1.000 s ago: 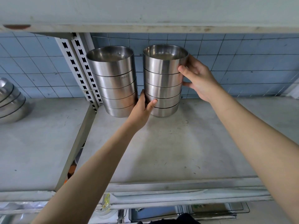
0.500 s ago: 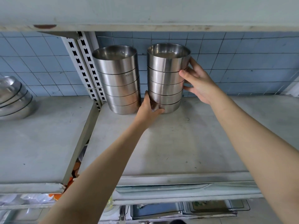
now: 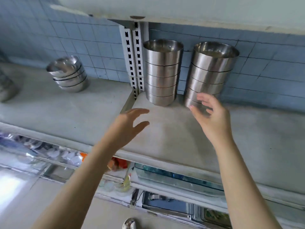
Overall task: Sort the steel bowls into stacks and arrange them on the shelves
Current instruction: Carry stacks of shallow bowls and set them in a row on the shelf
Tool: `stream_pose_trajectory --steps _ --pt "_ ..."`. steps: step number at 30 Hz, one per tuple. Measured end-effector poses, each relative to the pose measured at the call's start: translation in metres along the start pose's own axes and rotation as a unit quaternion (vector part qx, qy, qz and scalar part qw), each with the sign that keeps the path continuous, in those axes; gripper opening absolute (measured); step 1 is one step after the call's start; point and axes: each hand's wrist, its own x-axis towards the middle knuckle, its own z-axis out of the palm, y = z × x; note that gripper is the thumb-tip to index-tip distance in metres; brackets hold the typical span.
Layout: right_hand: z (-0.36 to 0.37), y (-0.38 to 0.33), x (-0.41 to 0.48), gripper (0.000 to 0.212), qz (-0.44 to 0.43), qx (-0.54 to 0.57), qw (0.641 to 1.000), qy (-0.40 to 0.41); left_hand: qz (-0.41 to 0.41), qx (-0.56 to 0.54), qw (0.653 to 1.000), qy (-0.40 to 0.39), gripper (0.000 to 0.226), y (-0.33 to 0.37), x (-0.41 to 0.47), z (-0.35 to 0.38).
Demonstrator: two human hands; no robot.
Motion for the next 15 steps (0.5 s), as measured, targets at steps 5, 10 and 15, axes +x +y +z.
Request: stream_pose_trajectory --steps 5,10,15 --pt "0.108 -0.06 -0.022 0.034 -0.077 0.01 0.993 -0.087 -0.068 0.04 0.993 0.092 0.041 -0.088 -0.06 -0.097" --pt "0.253 -0.133 -0.031 0.039 -0.134 0.026 0.98 -0.145 -0.121 0.031 0.979 0.162 0.041 -0.188 -0.109 -0.197" --pt "0.394 -0.199 -0.04 0.039 -0.141 0.075 0.974 -0.161 -0.142 0.028 0.968 0.206 0.046 -0.286 -0.14 -0.289"
